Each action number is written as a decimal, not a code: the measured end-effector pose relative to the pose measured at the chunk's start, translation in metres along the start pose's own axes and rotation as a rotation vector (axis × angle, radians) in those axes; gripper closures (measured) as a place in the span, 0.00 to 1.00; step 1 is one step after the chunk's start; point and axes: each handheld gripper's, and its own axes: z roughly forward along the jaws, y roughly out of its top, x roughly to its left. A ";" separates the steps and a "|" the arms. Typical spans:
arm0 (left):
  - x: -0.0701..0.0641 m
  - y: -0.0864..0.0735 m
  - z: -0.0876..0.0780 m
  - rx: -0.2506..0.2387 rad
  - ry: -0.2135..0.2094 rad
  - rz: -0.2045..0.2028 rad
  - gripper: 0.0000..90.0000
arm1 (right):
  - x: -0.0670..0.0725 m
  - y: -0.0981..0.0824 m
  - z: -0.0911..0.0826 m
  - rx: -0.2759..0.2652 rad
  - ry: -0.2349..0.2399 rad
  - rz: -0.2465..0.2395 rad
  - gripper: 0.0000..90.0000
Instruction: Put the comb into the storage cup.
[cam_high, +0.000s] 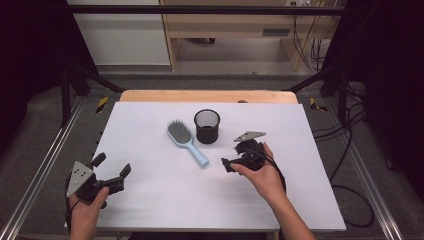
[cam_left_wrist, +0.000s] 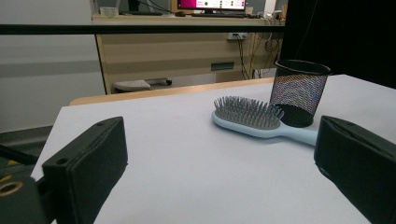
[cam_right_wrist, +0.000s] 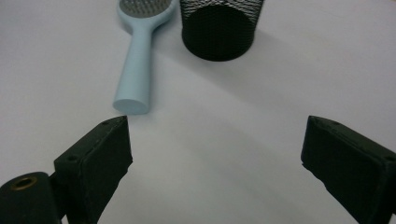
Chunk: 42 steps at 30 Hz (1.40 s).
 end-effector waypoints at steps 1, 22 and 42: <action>0.000 0.000 0.000 0.000 0.000 -0.001 0.03 | 0.007 0.006 0.007 0.019 0.008 -0.018 0.09; 0.001 0.000 0.000 -0.005 -0.004 -0.006 0.03 | 0.057 0.048 0.060 0.052 0.100 -0.046 0.14; 0.001 0.001 0.001 -0.010 -0.009 -0.004 0.03 | 0.057 0.049 0.101 0.061 0.097 0.013 0.41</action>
